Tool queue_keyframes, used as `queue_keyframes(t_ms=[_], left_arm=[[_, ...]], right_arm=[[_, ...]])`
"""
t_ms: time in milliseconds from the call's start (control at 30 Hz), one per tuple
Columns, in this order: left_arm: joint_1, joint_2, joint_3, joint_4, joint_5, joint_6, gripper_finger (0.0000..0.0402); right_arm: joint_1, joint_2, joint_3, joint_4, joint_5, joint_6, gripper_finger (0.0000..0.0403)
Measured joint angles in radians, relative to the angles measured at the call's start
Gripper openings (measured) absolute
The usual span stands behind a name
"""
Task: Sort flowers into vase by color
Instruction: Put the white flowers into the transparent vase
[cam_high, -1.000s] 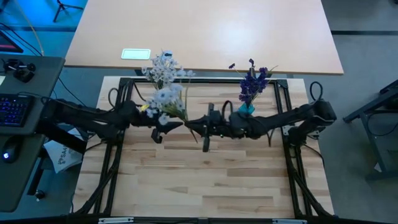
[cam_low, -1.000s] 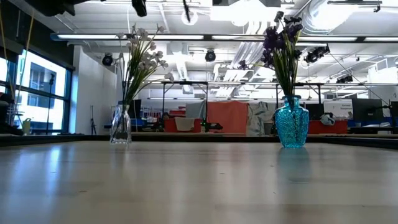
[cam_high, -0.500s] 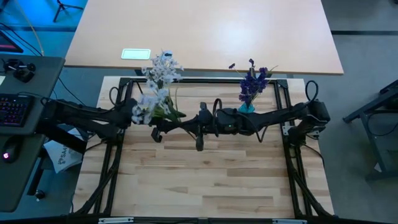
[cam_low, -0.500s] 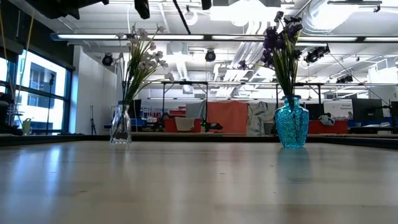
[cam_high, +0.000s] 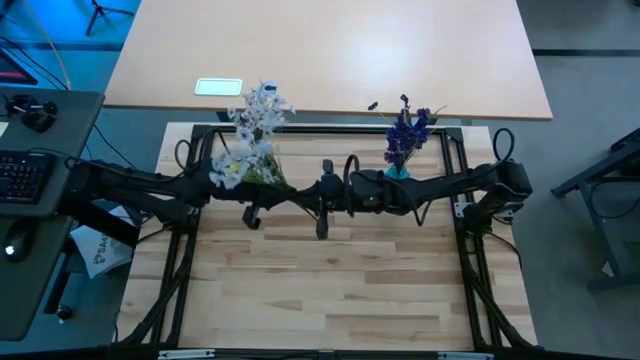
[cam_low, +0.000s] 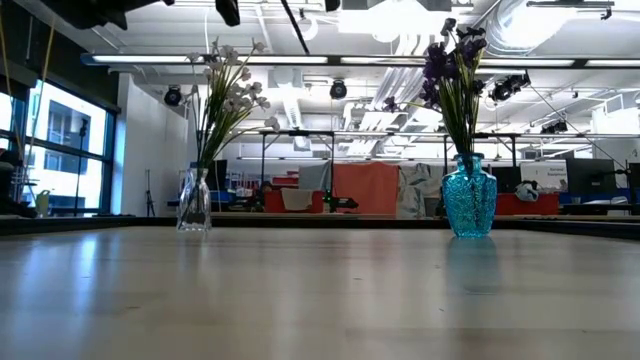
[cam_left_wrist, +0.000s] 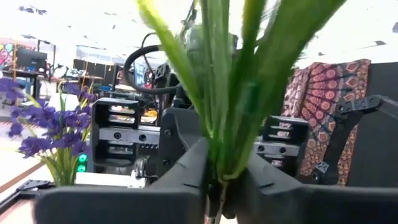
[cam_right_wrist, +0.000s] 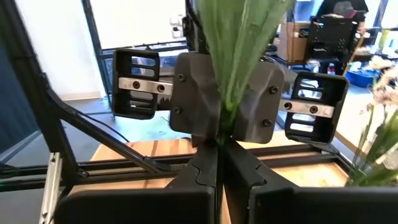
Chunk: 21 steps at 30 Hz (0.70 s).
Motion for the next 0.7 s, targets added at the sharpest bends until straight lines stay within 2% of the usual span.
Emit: queue_keyframes(t_ms=[67,167,233,367,533,600,700], left_arm=[[0.003,-0.005,0.0,0.002,0.007,-0.001,0.0011],[0.018,-0.016,0.0,-0.009,0.014,-0.015,0.0009],[0.036,-0.033,-0.001,-0.038,0.017,-0.015,0.0004],[0.086,-0.111,-0.001,-0.151,0.006,0.012,0.0002],[0.16,-0.255,-0.001,-0.42,-0.058,0.036,0.0001],[0.187,-0.321,-0.001,-0.538,-0.11,0.035,0.0001],[0.216,-0.403,-0.001,-0.75,-0.3,-0.003,0.0001]], right_arm=[[0.001,0.0,0.0,0.009,-0.023,-0.01,0.0001],[0.009,-0.001,0.0,0.002,-0.024,0.029,0.0015],[0.01,-0.002,0.0,-0.008,-0.015,0.074,0.0039],[0.011,-0.013,0.0,-0.017,0.037,0.08,0.0116],[0.018,-0.093,0.001,-0.013,0.167,-0.01,0.0225],[0.014,-0.128,0.002,-0.02,0.229,-0.052,0.026],[0.013,-0.176,0.002,-0.083,0.317,-0.079,0.0294]])
